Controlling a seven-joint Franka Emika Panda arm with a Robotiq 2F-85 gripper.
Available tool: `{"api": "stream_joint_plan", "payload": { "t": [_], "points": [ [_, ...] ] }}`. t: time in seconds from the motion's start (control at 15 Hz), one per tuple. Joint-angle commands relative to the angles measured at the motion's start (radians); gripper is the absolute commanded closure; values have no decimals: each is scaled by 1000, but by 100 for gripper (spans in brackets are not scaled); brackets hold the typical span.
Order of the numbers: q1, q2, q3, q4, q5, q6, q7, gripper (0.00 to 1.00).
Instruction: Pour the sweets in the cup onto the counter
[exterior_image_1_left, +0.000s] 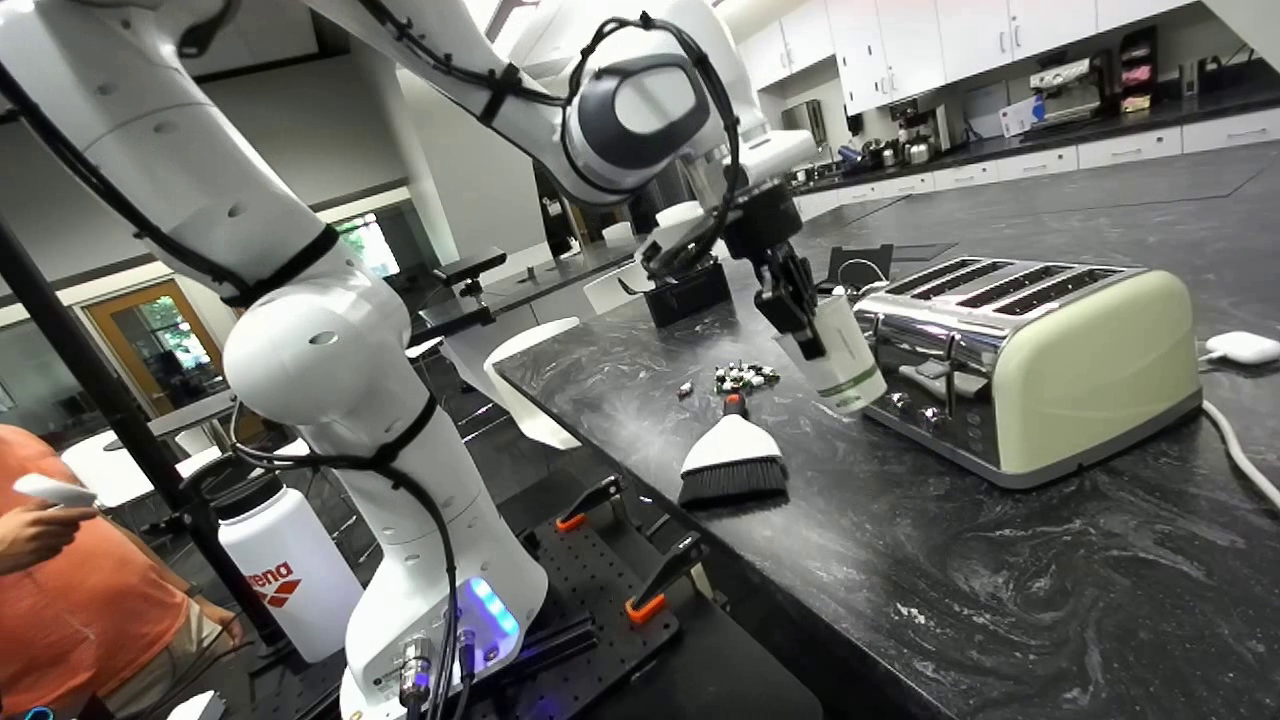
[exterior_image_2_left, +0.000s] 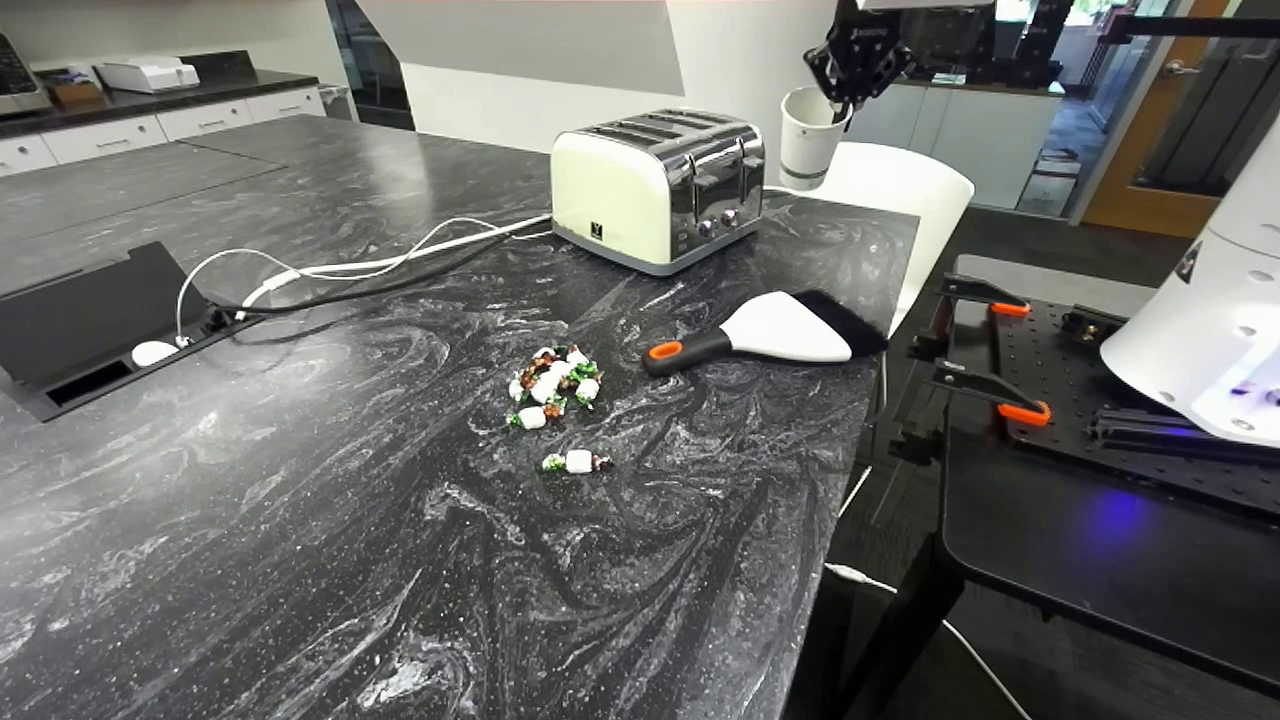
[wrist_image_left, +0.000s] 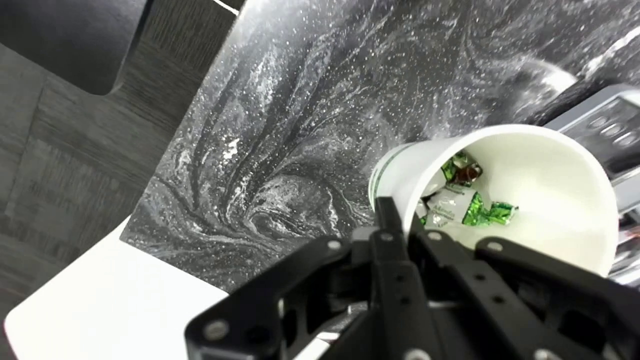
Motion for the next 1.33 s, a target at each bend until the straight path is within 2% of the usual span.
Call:
{"api": "stream_joint_plan", "payload": {
  "t": [0.0,0.27,0.47,0.67,0.87,1.27],
  "points": [
    [61,-131,134,44,51,-237,-68,99],
    [141,-81,292,203,45,-381,-39,99],
    [172,25,380,325,-19,-391,-15,99],
    [190,158,436,427,-153,-364,30,99],
    [242,312,434,530,-319,-349,71,99],
    [414,554,351,699,-694,-326,273,99]
  ]
}}
